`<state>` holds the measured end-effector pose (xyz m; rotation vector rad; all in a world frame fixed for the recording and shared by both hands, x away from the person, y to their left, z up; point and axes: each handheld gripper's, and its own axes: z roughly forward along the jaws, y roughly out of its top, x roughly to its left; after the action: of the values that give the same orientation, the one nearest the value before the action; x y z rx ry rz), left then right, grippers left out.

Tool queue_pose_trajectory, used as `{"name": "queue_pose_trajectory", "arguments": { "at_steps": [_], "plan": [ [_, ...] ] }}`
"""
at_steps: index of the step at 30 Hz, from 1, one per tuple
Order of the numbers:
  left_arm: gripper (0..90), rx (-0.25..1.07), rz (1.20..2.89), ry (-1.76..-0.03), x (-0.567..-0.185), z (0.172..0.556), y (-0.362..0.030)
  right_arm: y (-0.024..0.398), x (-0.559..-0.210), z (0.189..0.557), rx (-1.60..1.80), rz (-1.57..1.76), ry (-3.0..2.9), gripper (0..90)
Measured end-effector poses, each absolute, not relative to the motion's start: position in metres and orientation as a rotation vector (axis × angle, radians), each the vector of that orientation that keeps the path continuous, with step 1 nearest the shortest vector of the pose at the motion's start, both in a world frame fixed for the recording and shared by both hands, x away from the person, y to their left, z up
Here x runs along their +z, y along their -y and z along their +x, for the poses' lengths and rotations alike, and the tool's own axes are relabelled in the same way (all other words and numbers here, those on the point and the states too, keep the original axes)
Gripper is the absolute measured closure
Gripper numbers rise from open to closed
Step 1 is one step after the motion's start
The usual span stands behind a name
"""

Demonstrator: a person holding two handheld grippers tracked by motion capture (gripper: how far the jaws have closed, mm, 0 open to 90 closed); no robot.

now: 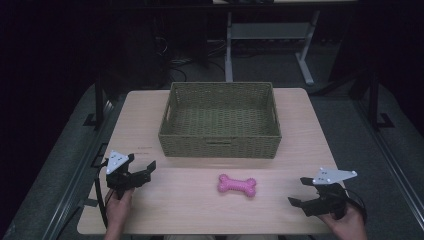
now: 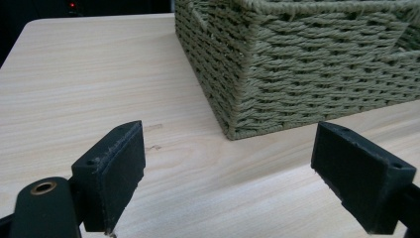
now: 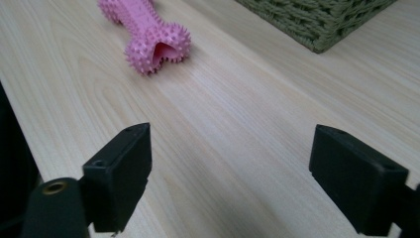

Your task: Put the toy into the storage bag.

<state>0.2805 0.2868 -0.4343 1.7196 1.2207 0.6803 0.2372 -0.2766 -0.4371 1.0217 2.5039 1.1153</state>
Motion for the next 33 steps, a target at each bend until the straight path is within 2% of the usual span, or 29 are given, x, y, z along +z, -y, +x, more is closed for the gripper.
{"name": "queue_pose_trajectory", "arguments": {
  "at_steps": [33],
  "plan": [
    [13.0, 0.675, 1.701, -1.226, -0.433, 0.279, -0.292, 0.216, -0.408, 0.263, 0.914, 0.781, -2.745, 16.5]
  ]
}}
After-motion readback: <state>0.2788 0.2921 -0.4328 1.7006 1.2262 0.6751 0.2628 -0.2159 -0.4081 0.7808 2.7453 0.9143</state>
